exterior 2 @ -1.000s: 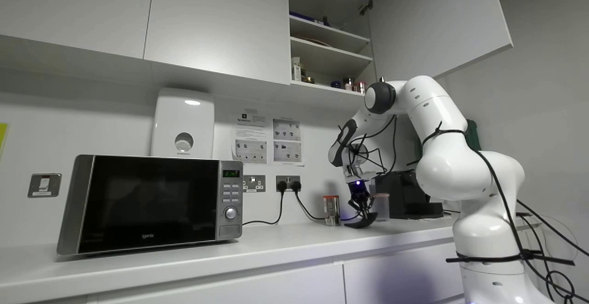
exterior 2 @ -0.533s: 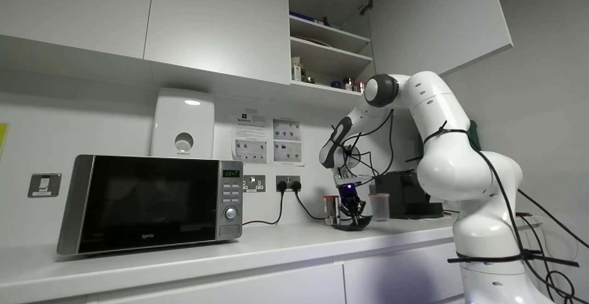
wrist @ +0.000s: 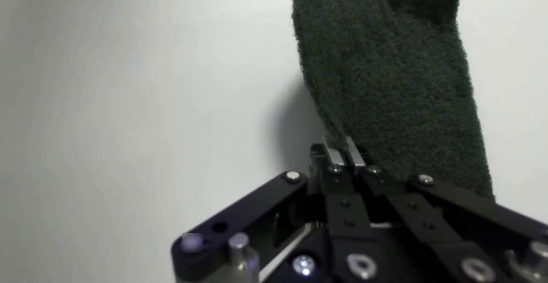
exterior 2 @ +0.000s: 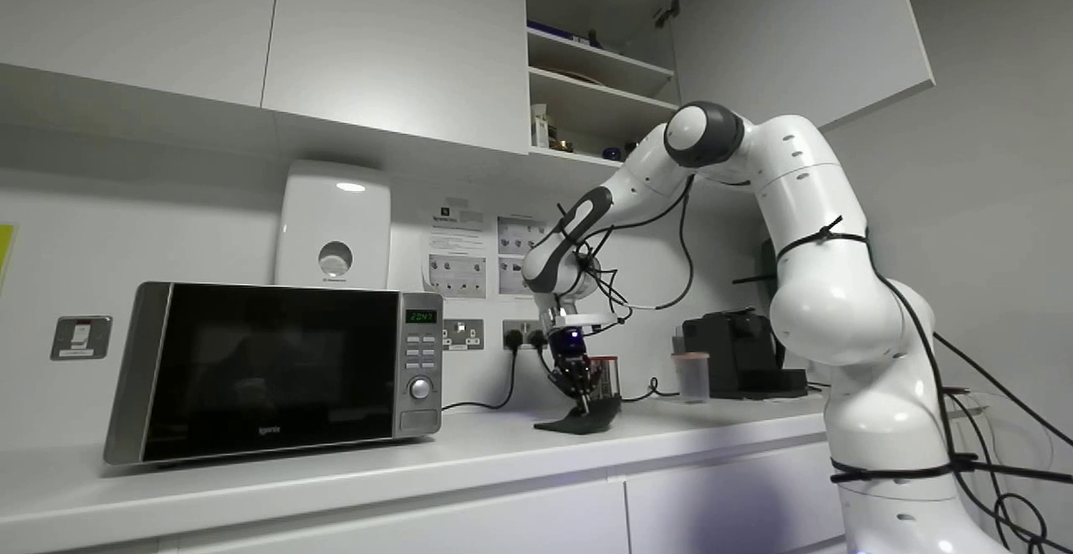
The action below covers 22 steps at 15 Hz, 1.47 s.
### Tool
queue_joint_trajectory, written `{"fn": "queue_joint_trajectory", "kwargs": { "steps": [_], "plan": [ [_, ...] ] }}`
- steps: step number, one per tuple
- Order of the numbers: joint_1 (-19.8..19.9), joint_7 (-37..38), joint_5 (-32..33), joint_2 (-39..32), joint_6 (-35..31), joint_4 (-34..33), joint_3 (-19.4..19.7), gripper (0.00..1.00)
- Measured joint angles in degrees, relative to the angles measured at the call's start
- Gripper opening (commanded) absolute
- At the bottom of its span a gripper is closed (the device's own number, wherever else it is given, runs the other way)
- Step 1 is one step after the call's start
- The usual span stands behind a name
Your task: Wipe the counter with the towel
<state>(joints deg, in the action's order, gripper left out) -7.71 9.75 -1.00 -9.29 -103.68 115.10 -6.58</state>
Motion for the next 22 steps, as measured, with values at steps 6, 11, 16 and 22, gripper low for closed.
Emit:
{"fn": "queue_joint_trajectory", "kwargs": {
  "steps": [6,11,16,22],
  "plan": [
    [-3.95,-0.04,0.22,-0.65,0.42,-4.52,-3.07,0.01],
    [-3.15,-3.89,-3.34,-1.15,7.46,-8.01,-2.76,0.01],
    [0.20,-13.37,-15.05,-0.45,15.90,-8.37,-1.82,0.01],
    [4.76,-24.02,-27.72,-0.51,21.78,-5.94,0.76,0.01]
  ]
}}
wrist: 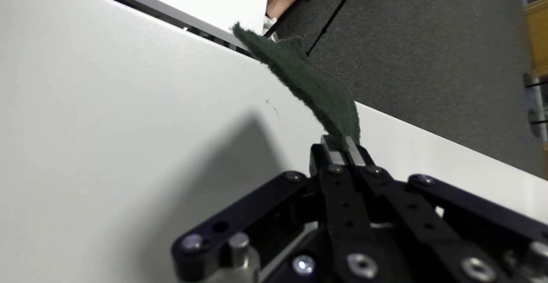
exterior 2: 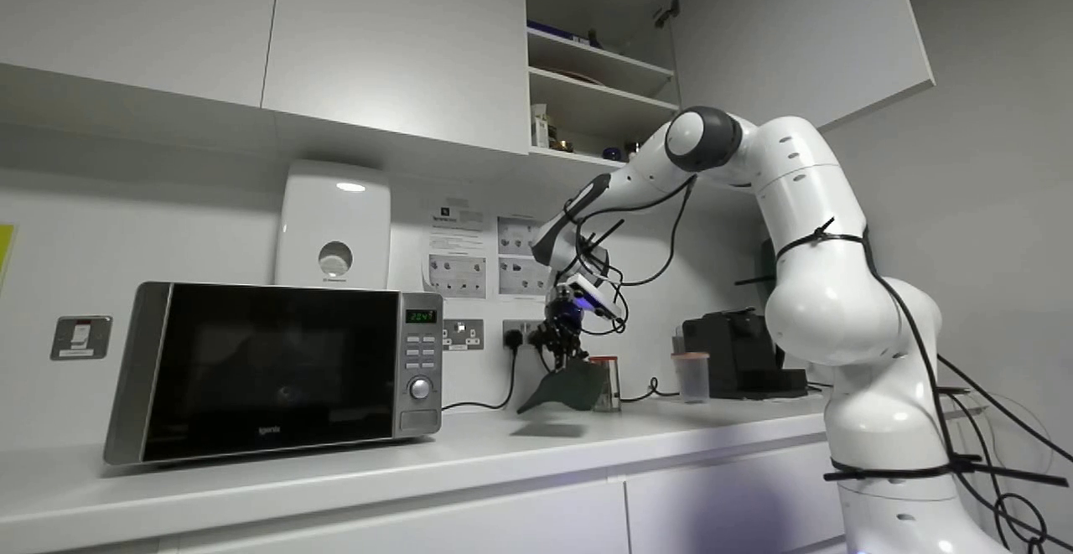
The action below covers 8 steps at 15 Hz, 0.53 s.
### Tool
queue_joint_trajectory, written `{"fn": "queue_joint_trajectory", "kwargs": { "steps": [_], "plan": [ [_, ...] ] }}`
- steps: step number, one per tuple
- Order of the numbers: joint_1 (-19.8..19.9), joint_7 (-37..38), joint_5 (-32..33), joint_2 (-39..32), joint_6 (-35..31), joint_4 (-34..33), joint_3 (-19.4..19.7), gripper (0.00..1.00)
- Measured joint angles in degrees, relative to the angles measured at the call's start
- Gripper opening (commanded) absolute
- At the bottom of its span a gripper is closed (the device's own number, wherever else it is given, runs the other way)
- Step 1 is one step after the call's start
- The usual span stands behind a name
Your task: Wipe the counter with the towel
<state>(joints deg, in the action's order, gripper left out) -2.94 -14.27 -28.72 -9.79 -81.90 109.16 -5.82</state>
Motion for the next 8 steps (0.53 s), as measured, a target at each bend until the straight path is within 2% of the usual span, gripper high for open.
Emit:
{"fn": "queue_joint_trajectory", "kwargs": {
  "steps": [4,8],
  "plan": [
    [0.66,1.06,-1.58,-0.03,-2.09,3.25,1.52,0.01],
    [0.69,6.32,-1.53,0.45,-11.63,6.90,2.51,0.01]
  ]
}}
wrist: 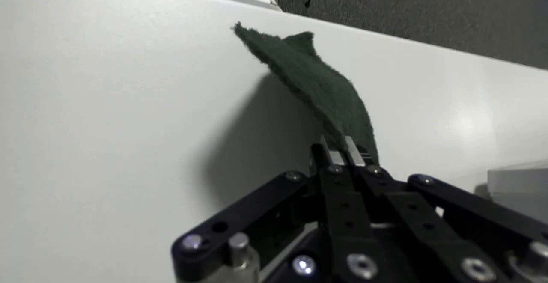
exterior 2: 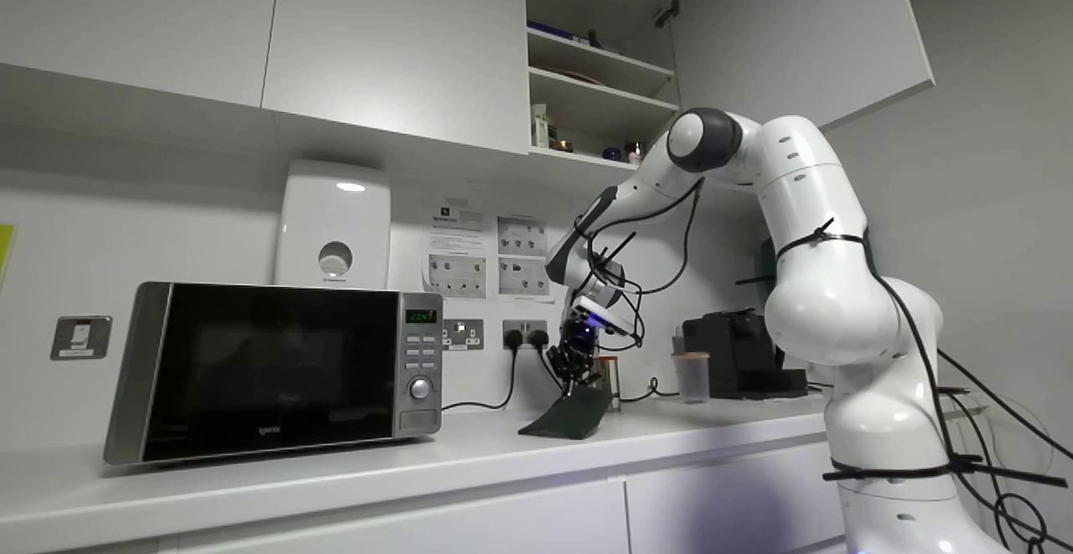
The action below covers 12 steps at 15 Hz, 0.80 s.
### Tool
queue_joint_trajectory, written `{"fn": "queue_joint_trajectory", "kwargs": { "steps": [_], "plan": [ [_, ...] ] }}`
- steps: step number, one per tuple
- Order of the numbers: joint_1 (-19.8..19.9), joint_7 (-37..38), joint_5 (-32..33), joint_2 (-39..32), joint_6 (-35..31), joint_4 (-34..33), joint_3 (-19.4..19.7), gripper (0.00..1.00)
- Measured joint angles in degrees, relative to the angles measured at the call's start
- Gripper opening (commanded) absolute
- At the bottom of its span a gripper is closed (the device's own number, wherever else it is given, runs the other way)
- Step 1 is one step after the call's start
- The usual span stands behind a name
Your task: Wipe the counter with the towel
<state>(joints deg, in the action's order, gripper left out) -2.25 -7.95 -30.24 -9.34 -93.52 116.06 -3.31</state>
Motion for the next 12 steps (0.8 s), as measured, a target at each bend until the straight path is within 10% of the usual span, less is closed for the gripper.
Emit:
{"fn": "queue_joint_trajectory", "kwargs": {
  "steps": [5,6,12],
  "plan": [
    [0.06,5.41,0.01,1.26,-8.31,4.22,0.91,0.01],
    [0.07,6.39,0.11,1.59,-9.60,4.99,1.01,0.29],
    [-0.12,11.17,5.86,3.92,-14.88,8.34,1.01,0.66]
  ]
}}
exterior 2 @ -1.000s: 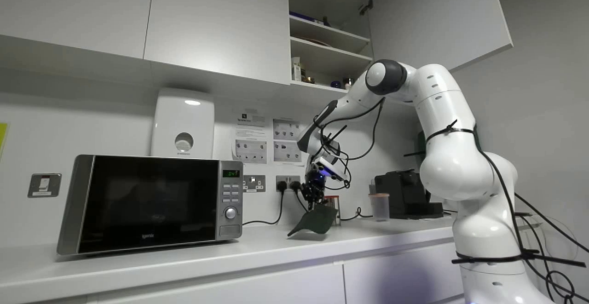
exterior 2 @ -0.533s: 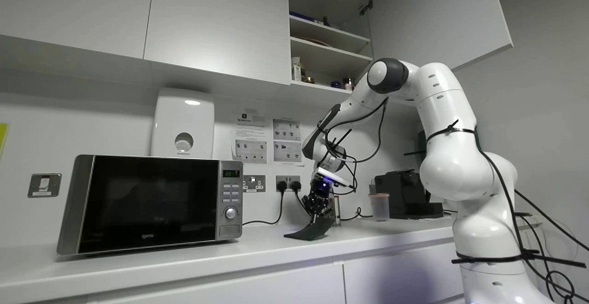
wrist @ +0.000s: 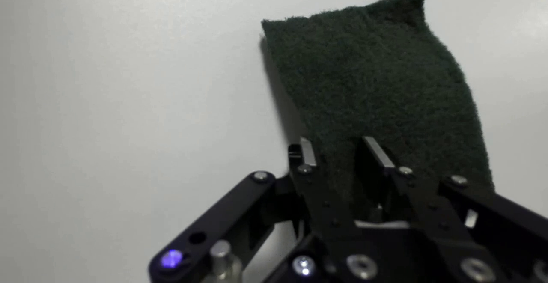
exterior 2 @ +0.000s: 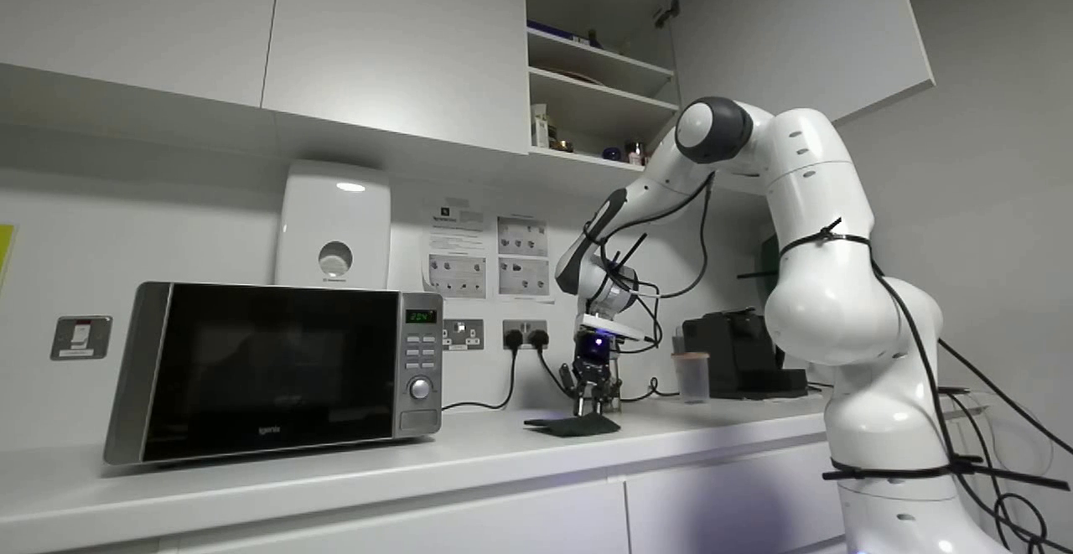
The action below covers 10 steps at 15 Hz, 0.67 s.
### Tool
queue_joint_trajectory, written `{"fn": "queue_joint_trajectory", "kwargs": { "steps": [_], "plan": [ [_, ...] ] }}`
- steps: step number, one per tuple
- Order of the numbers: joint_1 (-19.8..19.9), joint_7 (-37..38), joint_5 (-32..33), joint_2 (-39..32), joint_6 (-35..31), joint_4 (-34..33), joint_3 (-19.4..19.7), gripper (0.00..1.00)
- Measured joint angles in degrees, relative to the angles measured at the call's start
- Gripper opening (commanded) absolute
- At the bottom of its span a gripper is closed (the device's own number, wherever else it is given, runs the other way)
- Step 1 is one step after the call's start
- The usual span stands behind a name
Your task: Wipe the counter with the towel
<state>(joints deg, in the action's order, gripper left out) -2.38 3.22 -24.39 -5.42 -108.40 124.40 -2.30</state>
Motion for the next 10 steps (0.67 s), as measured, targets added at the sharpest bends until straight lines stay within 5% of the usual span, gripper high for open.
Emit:
{"fn": "queue_joint_trajectory", "kwargs": {
  "steps": [5,10],
  "plan": [
    [-0.84,4.43,10.09,1.07,0.00,0.45,-0.23,0.99],
    [-2.60,10.32,25.62,2.60,3.71,0.21,-1.07,1.00]
  ]
}}
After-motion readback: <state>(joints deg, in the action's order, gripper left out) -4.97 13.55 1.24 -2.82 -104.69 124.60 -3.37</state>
